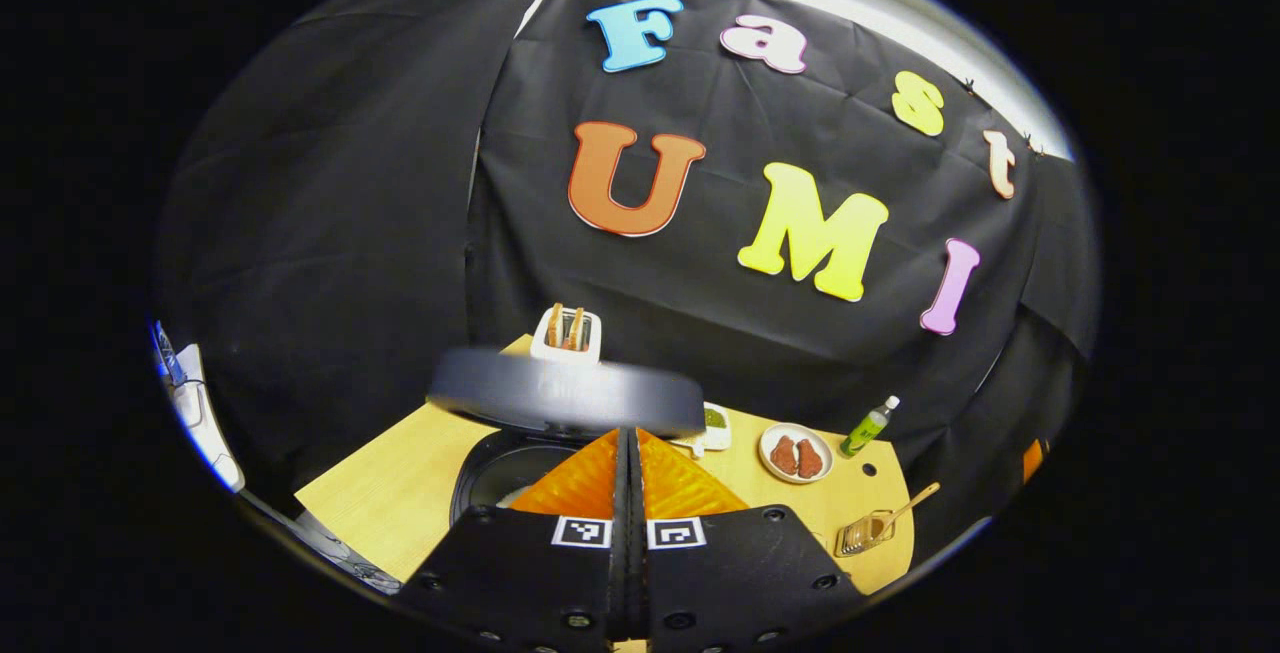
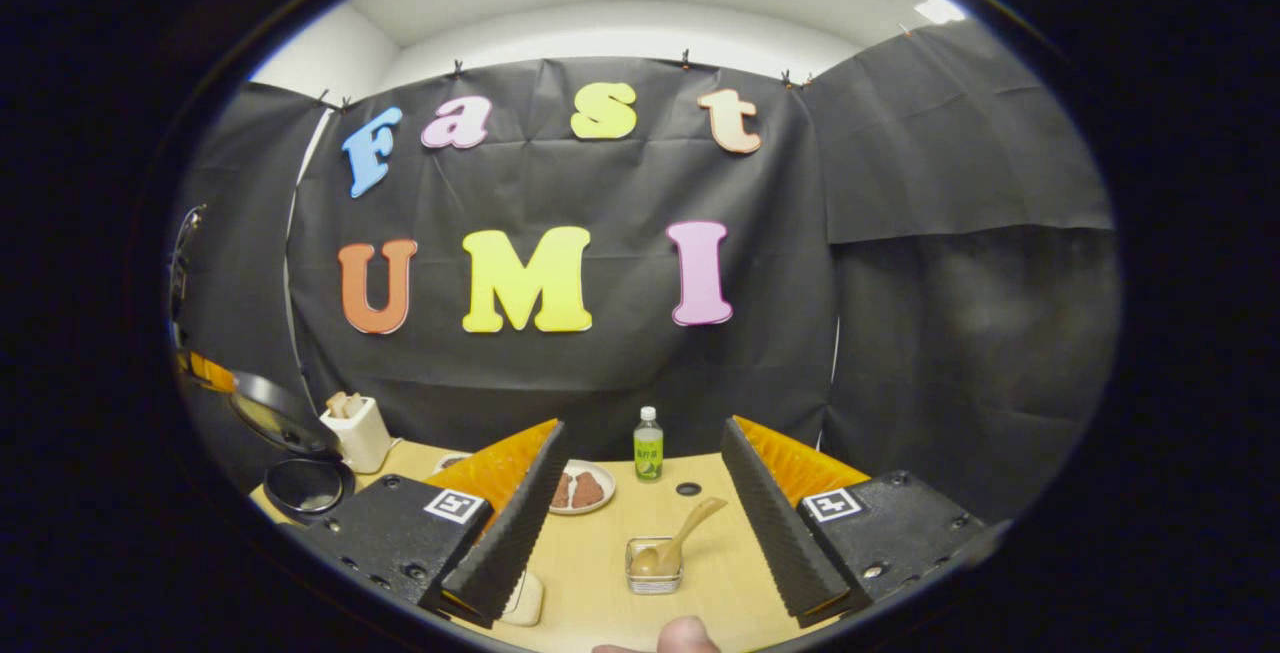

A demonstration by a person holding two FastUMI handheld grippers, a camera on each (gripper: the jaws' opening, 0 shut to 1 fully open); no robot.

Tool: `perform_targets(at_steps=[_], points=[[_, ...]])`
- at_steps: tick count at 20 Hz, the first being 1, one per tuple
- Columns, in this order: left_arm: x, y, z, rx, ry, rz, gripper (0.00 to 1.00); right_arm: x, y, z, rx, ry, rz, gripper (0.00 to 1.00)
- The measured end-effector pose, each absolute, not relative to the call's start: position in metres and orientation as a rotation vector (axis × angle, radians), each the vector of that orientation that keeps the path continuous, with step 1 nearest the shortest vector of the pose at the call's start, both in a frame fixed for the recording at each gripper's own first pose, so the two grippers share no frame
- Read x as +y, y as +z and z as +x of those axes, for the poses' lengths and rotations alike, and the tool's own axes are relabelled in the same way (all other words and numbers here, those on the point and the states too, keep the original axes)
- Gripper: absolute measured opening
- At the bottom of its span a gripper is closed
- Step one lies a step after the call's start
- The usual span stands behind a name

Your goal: Close the left gripper, press the button to open the rice cooker; take a wooden spoon from the chopstick holder with the right hand, scoop a spoonful of rice and pour it into the rice cooker, then put the wooden spoon back into the chopstick holder.

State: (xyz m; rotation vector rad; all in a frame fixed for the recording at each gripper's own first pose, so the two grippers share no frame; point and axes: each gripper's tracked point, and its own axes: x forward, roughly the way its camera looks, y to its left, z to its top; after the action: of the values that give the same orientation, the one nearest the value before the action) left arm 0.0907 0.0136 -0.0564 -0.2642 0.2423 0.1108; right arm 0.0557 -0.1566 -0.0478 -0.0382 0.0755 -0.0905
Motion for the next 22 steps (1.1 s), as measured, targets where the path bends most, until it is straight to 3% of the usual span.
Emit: perform_targets(at_steps=[7, 9, 10, 11, 15, 17, 18, 22], points=[[0.004, -0.049, 0.067, 0.188, 0.091, -0.188, 0.04, -0.162, -0.059, 0.051, 0.110, -0.094, -0.051, 0.99], [0.001, -0.047, 0.059, 0.182, 0.087, -0.175, 0.12, -0.166, -0.065, 0.048, 0.128, -0.097, -0.054, 1.00], [-0.002, -0.047, 0.055, 0.179, 0.084, -0.165, 0.24, -0.168, -0.067, 0.047, 0.135, -0.099, -0.053, 1.00], [-0.003, -0.047, 0.052, 0.175, 0.081, -0.152, 0.22, -0.169, -0.069, 0.045, 0.142, -0.099, -0.049, 1.00], [-0.007, -0.051, 0.047, 0.162, 0.087, -0.102, 0.96, -0.168, -0.081, 0.041, 0.163, -0.080, -0.030, 1.00], [-0.010, -0.047, 0.041, 0.143, 0.093, -0.102, 1.00, -0.171, -0.090, 0.040, 0.180, -0.078, -0.027, 1.00], [-0.013, -0.046, 0.038, 0.136, 0.093, -0.110, 0.95, -0.172, -0.095, 0.040, 0.190, -0.076, -0.020, 0.99], [-0.024, -0.040, 0.023, 0.092, 0.093, -0.106, 0.95, -0.182, -0.123, 0.051, 0.256, -0.073, 0.024, 1.00]])
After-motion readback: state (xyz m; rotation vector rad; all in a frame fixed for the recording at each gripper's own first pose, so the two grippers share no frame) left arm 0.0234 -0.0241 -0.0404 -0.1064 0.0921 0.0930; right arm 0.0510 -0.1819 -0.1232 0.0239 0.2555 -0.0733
